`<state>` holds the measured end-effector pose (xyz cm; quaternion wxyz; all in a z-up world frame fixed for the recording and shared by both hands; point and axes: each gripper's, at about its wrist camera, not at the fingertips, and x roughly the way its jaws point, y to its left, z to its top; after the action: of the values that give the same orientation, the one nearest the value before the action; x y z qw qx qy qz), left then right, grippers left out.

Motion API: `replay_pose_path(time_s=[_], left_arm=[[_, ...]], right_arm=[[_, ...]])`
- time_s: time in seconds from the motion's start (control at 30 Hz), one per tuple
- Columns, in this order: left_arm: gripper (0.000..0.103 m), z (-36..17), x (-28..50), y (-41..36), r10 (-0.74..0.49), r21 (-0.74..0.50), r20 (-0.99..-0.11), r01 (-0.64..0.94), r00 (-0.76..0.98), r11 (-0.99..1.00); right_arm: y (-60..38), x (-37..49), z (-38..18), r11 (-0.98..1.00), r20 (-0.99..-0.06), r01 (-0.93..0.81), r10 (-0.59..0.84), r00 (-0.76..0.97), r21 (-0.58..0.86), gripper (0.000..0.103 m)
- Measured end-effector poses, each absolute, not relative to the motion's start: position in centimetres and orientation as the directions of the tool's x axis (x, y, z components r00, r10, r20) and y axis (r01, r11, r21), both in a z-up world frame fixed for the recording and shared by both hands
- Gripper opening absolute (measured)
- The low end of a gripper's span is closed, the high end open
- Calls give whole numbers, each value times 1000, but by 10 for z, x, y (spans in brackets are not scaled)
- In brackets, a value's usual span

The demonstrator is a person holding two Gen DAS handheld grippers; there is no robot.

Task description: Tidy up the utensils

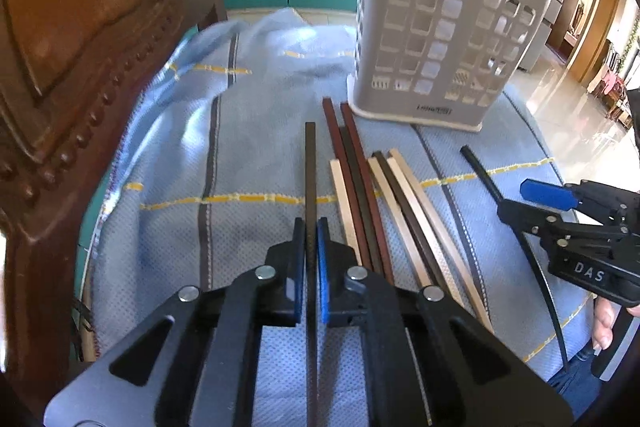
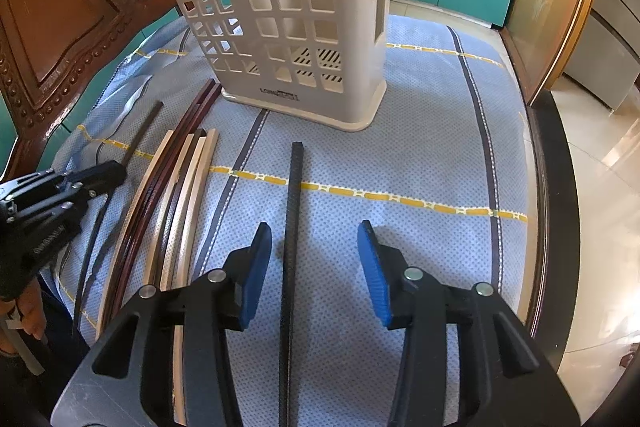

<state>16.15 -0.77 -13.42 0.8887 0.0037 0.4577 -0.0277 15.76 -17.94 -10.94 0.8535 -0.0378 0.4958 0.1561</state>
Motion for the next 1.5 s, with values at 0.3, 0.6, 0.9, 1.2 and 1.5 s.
replay_pose_path(time_s=[0.3,0.6,0.9,1.2,1.5], left_arm=[[10,-130,159,-1,-52,-39,-814,36,579,999],[26,-130,160,20,-45,-72,-815,-23,578,997],[27,-139,169,13,-72,-87,-832,-2,550,996],[31,-150,181,-10,5,17,-855,19,518,1000],[7,-146,185,-16,-14,12,-842,45,539,999]], right_arm=[[-180,157,-109,949,-858,-304,227,460,88,46],[-177,158,-110,949,-858,-301,231,459,94,49],[-178,158,-108,949,-858,-295,238,455,106,49],[-159,153,-112,940,-860,-340,179,478,7,49],[-161,147,-105,920,-832,-386,269,484,73,6]])
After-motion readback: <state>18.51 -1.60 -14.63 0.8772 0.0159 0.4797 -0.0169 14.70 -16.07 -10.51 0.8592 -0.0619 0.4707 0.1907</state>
